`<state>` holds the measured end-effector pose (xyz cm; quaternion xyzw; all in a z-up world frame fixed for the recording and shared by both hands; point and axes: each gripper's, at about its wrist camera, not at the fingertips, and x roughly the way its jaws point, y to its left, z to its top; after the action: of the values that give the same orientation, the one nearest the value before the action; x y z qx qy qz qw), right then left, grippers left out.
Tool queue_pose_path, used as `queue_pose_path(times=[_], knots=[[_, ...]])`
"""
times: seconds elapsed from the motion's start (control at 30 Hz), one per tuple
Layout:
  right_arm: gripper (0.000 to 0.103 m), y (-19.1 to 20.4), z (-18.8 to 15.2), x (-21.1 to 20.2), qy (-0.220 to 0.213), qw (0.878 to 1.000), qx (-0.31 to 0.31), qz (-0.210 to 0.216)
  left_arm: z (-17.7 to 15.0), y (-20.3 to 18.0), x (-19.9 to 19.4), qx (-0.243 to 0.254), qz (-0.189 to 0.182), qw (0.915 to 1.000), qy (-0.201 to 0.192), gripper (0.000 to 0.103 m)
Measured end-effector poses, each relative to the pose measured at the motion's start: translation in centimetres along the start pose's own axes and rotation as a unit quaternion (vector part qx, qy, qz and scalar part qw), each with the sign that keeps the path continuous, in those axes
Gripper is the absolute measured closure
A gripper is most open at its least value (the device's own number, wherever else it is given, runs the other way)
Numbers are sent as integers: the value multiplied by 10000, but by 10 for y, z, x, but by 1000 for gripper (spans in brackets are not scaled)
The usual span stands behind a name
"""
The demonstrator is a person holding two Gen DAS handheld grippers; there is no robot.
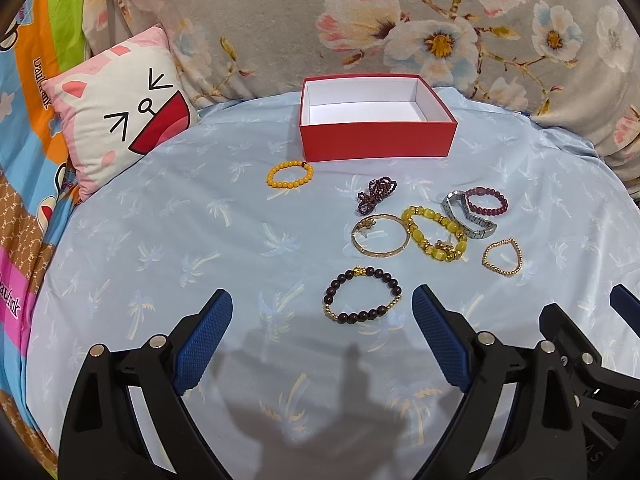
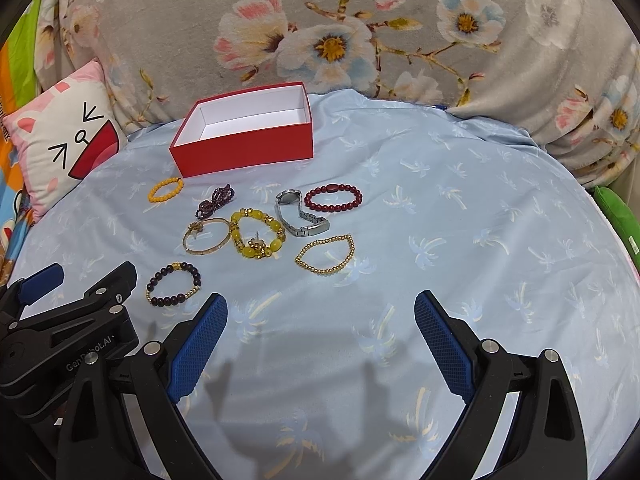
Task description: Organize jewelry
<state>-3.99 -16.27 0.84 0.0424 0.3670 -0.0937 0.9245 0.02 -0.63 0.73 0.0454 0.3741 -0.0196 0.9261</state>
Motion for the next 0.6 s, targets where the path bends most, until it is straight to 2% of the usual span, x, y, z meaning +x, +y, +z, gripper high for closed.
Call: queue_pose_path(times=[0.6], knots=[[12,-1,0,-1,-8,10000,11,7,1,1,-3,-4,-2,10000,-17,16]])
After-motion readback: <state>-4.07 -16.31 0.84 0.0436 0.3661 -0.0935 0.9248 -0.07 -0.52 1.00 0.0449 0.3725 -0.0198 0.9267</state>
